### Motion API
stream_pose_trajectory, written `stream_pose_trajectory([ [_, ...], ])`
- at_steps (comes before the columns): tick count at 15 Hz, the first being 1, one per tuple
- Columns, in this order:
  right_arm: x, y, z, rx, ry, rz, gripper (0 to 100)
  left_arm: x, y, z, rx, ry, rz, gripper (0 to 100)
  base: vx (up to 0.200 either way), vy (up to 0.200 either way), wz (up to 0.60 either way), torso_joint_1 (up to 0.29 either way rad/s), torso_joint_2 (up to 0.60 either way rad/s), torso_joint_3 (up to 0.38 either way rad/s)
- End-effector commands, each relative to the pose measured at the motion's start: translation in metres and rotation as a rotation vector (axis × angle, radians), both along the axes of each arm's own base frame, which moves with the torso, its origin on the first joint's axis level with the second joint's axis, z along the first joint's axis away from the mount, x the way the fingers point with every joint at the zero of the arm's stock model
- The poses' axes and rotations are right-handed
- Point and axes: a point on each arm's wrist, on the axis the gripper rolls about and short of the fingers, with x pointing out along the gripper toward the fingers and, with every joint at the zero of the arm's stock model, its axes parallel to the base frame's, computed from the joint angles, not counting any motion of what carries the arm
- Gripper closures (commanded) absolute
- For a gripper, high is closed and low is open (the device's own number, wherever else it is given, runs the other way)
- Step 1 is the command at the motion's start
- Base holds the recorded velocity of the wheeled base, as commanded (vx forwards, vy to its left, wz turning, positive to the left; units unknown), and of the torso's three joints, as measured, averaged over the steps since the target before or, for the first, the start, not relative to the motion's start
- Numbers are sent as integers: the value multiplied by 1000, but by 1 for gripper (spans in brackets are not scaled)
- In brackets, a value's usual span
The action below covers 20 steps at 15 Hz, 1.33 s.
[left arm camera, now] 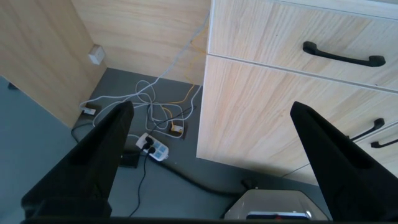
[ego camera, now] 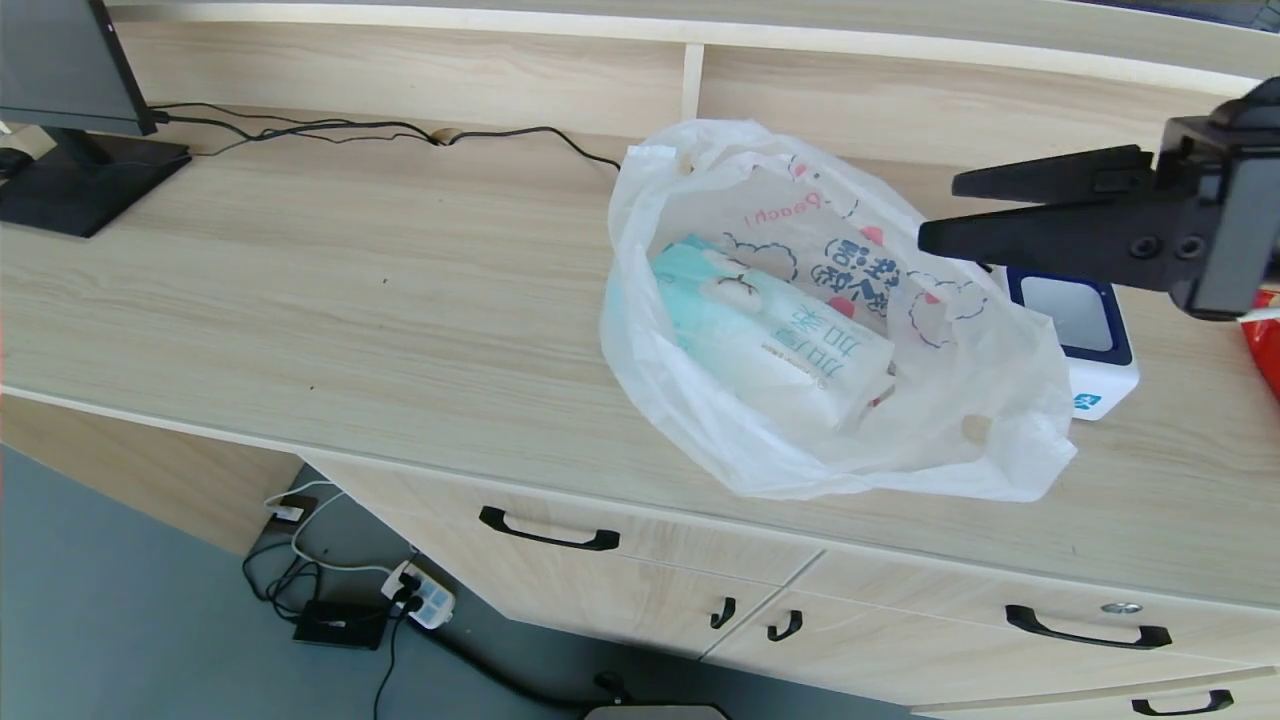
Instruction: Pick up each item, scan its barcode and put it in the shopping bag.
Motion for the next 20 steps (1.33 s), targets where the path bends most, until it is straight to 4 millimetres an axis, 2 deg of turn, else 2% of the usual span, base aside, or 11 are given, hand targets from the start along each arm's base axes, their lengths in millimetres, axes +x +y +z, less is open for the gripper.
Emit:
stream_pose_trajectory([
  [1, -127, -68, -44, 171, 31, -167, 0, 0, 0, 0, 0, -1, 0, 0, 0, 0, 0, 0, 0, 0],
  [3, -144, -80, -56, 285, 98, -288, 0, 0, 0, 0, 0, -1, 0, 0, 0, 0, 0, 0, 0, 0],
  [5, -146, -82, -74, 259, 115, -320, 0, 0, 0, 0, 0, -1, 0, 0, 0, 0, 0, 0, 0, 0],
  [7, -143, -84, -77, 259, 97, -435, 0, 0, 0, 0, 0, -1, 0, 0, 0, 0, 0, 0, 0, 0],
  [13, -144, -84, -76, 243, 62, -423, 0, 0, 0, 0, 0, -1, 0, 0, 0, 0, 0, 0, 0, 0],
  [20, -141, -83, -85, 253, 92, -412, 0, 0, 0, 0, 0, -1, 0, 0, 0, 0, -600, 6, -1, 1],
])
